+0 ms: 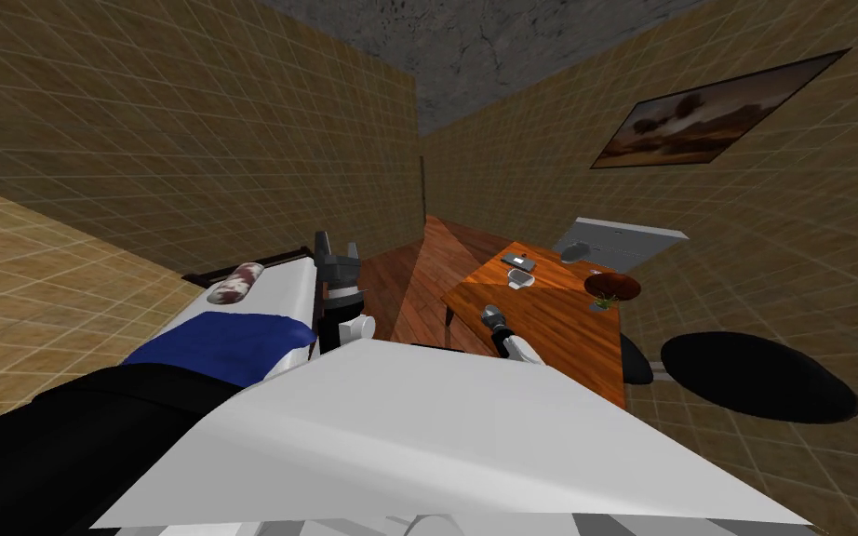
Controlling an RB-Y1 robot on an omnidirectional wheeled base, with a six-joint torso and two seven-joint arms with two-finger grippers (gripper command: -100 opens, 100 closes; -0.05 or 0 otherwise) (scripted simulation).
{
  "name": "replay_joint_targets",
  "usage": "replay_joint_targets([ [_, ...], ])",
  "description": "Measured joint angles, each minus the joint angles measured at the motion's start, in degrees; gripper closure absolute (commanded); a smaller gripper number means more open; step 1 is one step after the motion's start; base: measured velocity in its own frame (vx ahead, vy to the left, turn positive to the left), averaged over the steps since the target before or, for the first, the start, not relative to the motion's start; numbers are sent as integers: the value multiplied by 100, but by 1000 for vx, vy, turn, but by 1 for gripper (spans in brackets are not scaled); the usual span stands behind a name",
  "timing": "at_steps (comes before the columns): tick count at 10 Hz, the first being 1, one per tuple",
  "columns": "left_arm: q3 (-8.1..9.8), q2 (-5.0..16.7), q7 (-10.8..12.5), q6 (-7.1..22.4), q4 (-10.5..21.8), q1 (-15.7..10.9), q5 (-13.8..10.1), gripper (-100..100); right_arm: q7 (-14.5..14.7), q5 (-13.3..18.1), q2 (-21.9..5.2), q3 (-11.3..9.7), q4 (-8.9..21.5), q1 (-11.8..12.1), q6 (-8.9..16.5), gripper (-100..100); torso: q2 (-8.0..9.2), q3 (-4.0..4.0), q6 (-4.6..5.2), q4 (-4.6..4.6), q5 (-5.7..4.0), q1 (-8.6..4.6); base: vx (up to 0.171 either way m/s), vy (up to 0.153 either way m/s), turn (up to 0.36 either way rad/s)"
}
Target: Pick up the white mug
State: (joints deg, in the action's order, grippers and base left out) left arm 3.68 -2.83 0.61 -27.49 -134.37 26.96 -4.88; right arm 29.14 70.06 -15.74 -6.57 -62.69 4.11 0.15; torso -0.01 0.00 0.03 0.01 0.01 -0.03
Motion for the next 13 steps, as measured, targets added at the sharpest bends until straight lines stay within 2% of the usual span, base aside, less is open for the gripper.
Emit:
replay_joint_targets([
  [1,0,0,0,0,0,0,0,0,5,112,-80,-194,99,-38,236,-100,-2,-1,0,0,-1,-4,15,-27,83],
  [2,1,0,0,0,0,1,0,0,22,188,-119,-250,190,-47,372,-100,-2,-2,7,-1,-1,-8,6,-12,-45],
  [5,1,0,0,0,0,1,0,0,136,627,11,-38,684,-185,399,-100,1,0,5,-1,0,-2,5,-11,171],
  [6,0,0,0,0,0,0,0,0,95,1156,175,256,907,-227,331,-100,-1,0,2,0,-1,-2,6,-18,75],
  [7,1,0,0,0,0,1,0,0,45,1302,143,275,1057,-277,358,-100,0,0,7,-1,0,-5,1,-8,-27],
  [8,1,0,0,0,0,1,0,0,228,929,14,30,1069,-289,515,-100,2,1,7,0,0,-3,2,-10,190],
  [9,0,0,0,0,0,0,0,0,303,931,-2,-75,1245,-357,648,-100,1,0,2,0,0,-2,6,-25,320],
  [10,0,0,0,0,0,0,0,0,-43,1651,86,34,1531,-451,701,-100,-1,0,2,0,-1,-5,8,-28,69],
  [11,1,0,0,0,0,2,0,0,-362,1898,11,-131,1718,-511,803,-100,0,-1,8,-1,-1,-8,4,-12,-52],
  [13,1,0,0,0,0,1,0,0,-14,1513,10,-111,1644,-444,837,-100,3,1,7,0,1,1,0,0,-8],
])
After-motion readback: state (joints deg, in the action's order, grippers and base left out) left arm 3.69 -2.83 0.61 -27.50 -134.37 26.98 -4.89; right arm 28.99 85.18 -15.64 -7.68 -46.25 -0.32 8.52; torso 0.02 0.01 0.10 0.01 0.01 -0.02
